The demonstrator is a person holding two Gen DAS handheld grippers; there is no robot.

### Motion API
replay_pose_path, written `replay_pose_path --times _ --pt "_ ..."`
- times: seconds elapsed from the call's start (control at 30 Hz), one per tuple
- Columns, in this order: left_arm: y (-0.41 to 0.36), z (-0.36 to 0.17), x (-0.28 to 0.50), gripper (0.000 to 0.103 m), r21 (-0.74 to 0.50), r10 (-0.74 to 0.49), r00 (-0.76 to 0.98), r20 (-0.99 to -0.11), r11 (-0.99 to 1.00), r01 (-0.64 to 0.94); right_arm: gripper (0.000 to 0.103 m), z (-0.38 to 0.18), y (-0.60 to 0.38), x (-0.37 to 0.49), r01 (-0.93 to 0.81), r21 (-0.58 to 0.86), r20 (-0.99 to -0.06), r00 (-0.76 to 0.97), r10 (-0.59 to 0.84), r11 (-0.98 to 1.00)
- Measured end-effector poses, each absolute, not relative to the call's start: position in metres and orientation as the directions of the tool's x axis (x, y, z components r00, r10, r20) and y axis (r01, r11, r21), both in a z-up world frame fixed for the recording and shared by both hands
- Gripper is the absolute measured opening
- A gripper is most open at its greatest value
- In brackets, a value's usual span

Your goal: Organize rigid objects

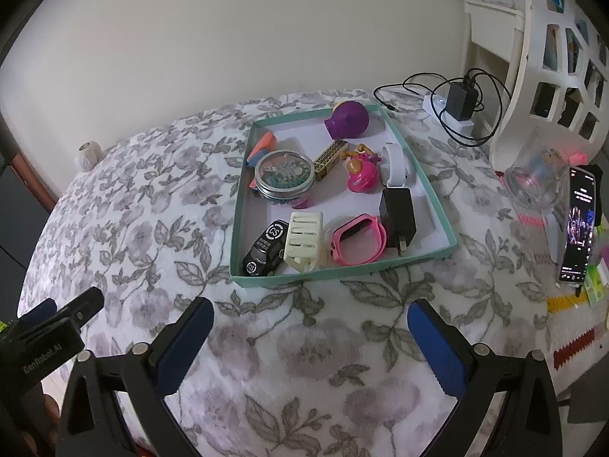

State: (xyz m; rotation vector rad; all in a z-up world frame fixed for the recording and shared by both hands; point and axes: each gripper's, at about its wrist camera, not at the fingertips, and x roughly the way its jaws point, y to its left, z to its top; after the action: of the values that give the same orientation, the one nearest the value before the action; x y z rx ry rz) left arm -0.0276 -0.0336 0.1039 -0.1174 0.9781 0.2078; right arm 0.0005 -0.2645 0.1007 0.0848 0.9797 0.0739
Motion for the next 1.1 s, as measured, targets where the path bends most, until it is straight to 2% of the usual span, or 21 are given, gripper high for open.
replay_pose_path --times 1.1 --pt "-0.0343 0.1003 -0.0266 0.099 -0.003 0.124 0.534 -0.836 0.973 -0.231 0.103 0.0975 -0.2616 0.0024 -0.034 0.097 -0.833 0.544 0.100 0.995"
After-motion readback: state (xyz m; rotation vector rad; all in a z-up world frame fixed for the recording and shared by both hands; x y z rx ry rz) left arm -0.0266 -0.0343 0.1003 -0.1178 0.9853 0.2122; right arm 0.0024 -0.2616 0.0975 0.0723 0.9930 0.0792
